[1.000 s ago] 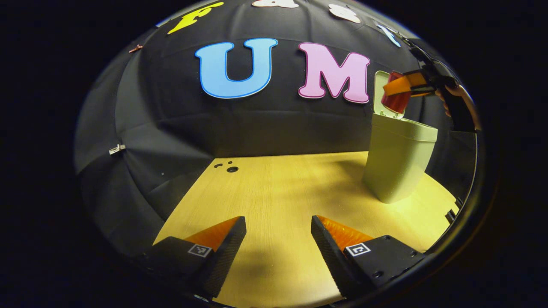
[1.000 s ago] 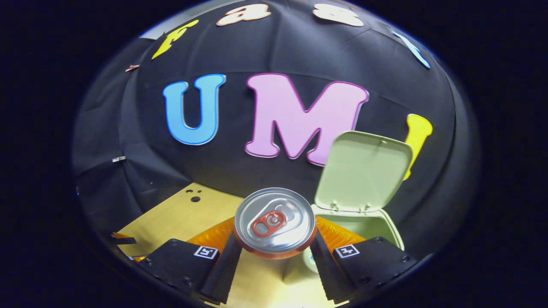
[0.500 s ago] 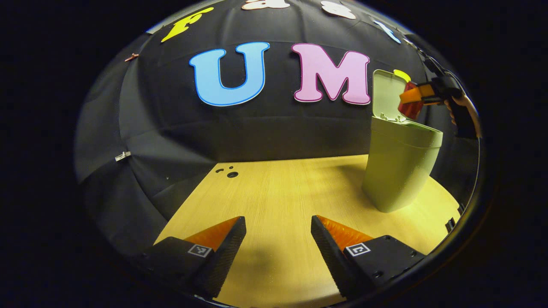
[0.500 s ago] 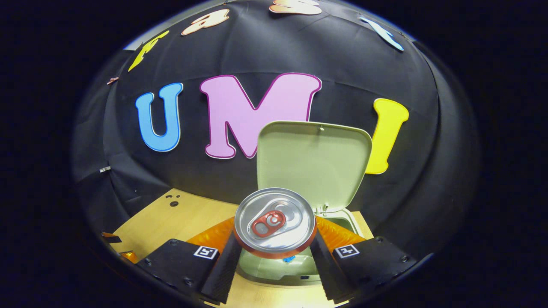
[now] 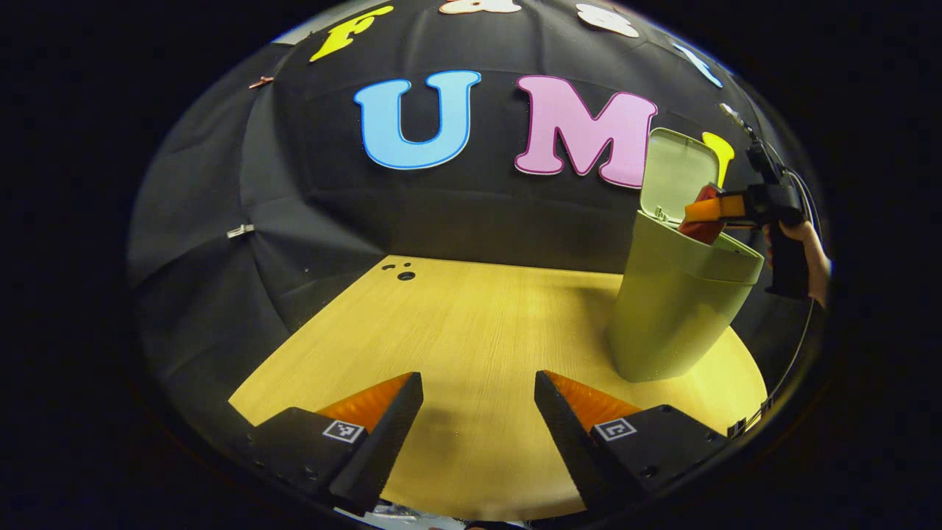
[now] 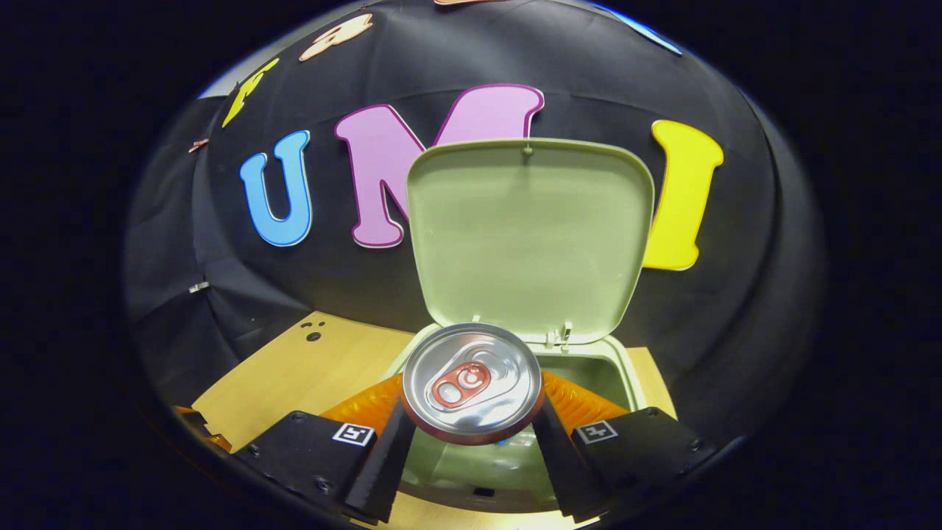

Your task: Press the lid of the desktop garbage bin to open it, pick up the crumpled paper on the desktop and throw it into the bin, then pick up the pop can on the desktop and drop it into the bin, and finally close the garbage bin lid.

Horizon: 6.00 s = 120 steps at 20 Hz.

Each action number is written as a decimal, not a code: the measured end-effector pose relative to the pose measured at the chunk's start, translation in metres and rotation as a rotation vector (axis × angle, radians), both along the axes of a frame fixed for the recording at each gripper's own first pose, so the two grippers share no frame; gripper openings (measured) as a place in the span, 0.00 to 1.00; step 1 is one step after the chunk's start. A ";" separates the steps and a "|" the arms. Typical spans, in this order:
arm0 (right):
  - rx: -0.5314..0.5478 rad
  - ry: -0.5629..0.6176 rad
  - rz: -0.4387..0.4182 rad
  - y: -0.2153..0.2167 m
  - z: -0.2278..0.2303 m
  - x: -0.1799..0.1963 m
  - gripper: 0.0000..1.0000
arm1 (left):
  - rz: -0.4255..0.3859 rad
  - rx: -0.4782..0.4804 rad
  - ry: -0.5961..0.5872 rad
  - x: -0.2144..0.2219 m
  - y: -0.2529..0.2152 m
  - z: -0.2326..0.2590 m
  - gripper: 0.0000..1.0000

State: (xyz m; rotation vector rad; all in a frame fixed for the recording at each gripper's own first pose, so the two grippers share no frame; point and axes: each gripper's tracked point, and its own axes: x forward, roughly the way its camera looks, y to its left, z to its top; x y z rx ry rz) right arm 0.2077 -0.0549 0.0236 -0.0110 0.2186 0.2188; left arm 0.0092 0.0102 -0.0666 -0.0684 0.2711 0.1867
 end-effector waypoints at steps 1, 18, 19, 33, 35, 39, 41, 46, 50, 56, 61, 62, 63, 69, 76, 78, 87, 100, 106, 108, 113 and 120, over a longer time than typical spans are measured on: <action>0.004 0.008 0.009 0.000 -0.004 0.001 0.83 | 0.010 0.000 0.007 -0.006 -0.004 -0.001 0.98; -0.025 -0.148 -0.069 -0.007 0.094 -0.024 1.00 | -0.027 0.050 -0.041 -0.029 0.014 0.002 0.98; -0.025 -0.167 -0.081 -0.009 0.108 -0.024 1.00 | -0.024 0.050 -0.041 -0.031 0.018 0.001 0.98; 0.021 -0.274 -0.171 -0.017 0.215 0.025 1.00 | 0.091 0.010 -0.040 -0.059 0.069 -0.015 0.98; -0.002 -0.265 -0.179 -0.019 0.216 0.039 0.99 | 0.114 0.000 -0.037 -0.063 0.074 -0.017 0.98; 0.010 -0.244 -0.201 -0.023 0.217 0.068 0.99 | 0.154 -0.007 -0.032 -0.072 0.084 -0.021 0.98; 0.010 -0.221 -0.204 -0.026 0.209 0.077 0.98 | 0.169 -0.004 -0.032 -0.074 0.087 -0.020 0.98; 0.024 -0.173 -0.193 -0.024 0.195 0.079 0.99 | 0.174 -0.008 -0.038 -0.074 0.085 -0.020 0.98; 0.008 -0.172 -0.193 -0.023 0.190 0.061 0.99 | 0.146 0.008 -0.053 -0.069 0.082 -0.015 0.98; 0.031 -0.118 -0.172 -0.021 0.158 0.013 0.99 | 0.091 0.015 -0.078 -0.054 0.080 -0.008 0.98; 0.031 -0.084 -0.181 -0.025 0.118 -0.019 0.99 | 0.041 0.043 -0.079 -0.049 0.078 -0.007 0.98; 0.032 -0.073 -0.185 -0.026 0.109 -0.023 0.99 | 0.029 0.048 -0.075 -0.047 0.078 -0.009 0.98; 0.033 -0.060 -0.190 -0.027 0.099 -0.026 0.99 | 0.022 0.052 -0.070 -0.046 0.078 -0.010 0.98; 0.024 0.006 -0.213 -0.030 0.045 -0.040 0.99 | -0.023 0.061 -0.059 -0.039 0.063 -0.010 0.98; -0.011 0.068 -0.231 -0.029 0.000 -0.048 1.00 | -0.037 0.104 -0.057 -0.043 0.060 -0.003 0.98; -0.013 0.051 -0.251 -0.029 0.001 -0.044 1.00 | -0.027 0.106 -0.055 -0.044 0.066 -0.002 0.98; -0.023 -0.002 -0.255 -0.027 -0.005 -0.041 1.00 | -0.006 0.124 -0.047 -0.045 0.076 -0.004 0.97; -0.014 -0.160 -0.216 -0.005 0.034 -0.102 1.00 | -0.097 0.123 -0.252 -0.043 0.038 0.088 0.97; 0.022 -0.221 -0.162 0.039 0.035 -0.168 1.00 | -0.114 0.090 -0.335 -0.066 0.034 0.107 0.97; 0.012 -0.240 -0.146 0.051 0.027 -0.188 1.00 | -0.106 0.096 -0.344 -0.077 0.039 0.102 0.97; 0.014 -0.159 -0.102 0.077 -0.026 -0.228 1.00 | -0.129 0.063 -0.318 -0.097 0.037 0.075 0.98; 0.017 0.013 -0.060 0.105 -0.101 -0.270 1.00 | -0.156 0.033 -0.273 -0.111 0.025 0.046 0.98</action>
